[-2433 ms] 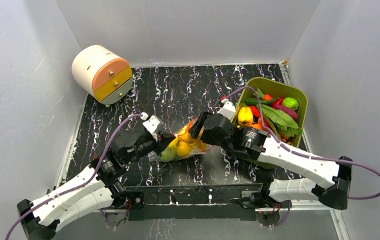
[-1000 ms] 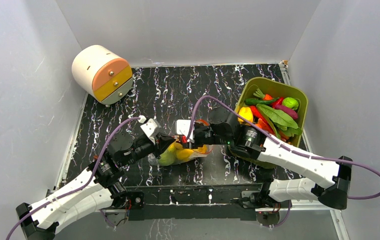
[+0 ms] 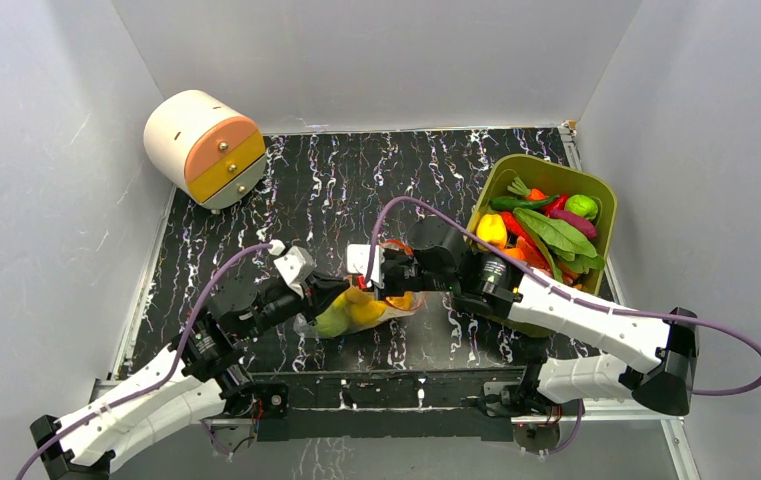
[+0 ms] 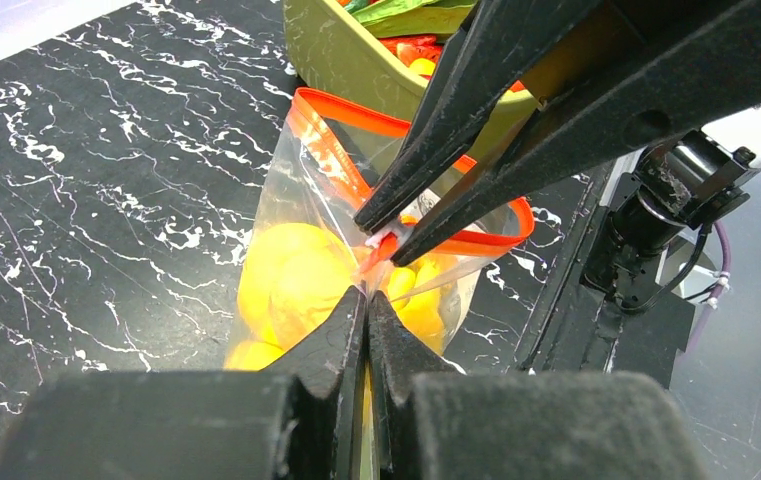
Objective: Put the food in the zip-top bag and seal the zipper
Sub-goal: Zip the zipper food storage bag at the center of the board.
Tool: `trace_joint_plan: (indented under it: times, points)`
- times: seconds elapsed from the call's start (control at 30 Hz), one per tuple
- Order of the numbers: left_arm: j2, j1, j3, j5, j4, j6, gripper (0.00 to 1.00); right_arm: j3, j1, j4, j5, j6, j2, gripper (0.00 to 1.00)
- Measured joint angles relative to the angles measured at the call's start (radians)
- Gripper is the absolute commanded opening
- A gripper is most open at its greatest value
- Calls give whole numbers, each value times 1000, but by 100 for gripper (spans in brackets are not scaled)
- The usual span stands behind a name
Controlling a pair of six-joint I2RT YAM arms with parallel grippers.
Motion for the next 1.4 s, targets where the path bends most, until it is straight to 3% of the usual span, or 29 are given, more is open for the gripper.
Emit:
trace_joint_plan:
  times: [0.47, 0.6, 0.73, 0.9, 1.23, 1.27, 1.33, 1.4]
  points:
    - [-38, 0, -17, -2, 25, -3, 1, 12, -31, -76, -23, 8, -10, 0]
    - [-31, 0, -14, 9, 29, 5, 26, 12, -42, -79, -35, 24, -10, 0]
    - [-2, 0, 39, 51, -4, 51, 42, 16, -53, -94, -49, 35, -1, 0]
    - [55, 0, 142, 129, -74, 119, 43, 47, -55, -96, -57, 34, 31, 0]
    - [117, 0, 164, 171, -143, 211, 33, 66, -55, -98, -99, 30, 44, 0]
    - [124, 0, 168, 172, -150, 216, 28, 66, -55, -100, -102, 30, 44, 0]
    - [145, 0, 179, 174, -161, 237, 3, 66, -55, -109, -108, 29, 44, 0]
    - [164, 5, 190, 167, -173, 265, 0, 66, -55, -126, -117, 28, 42, 0]
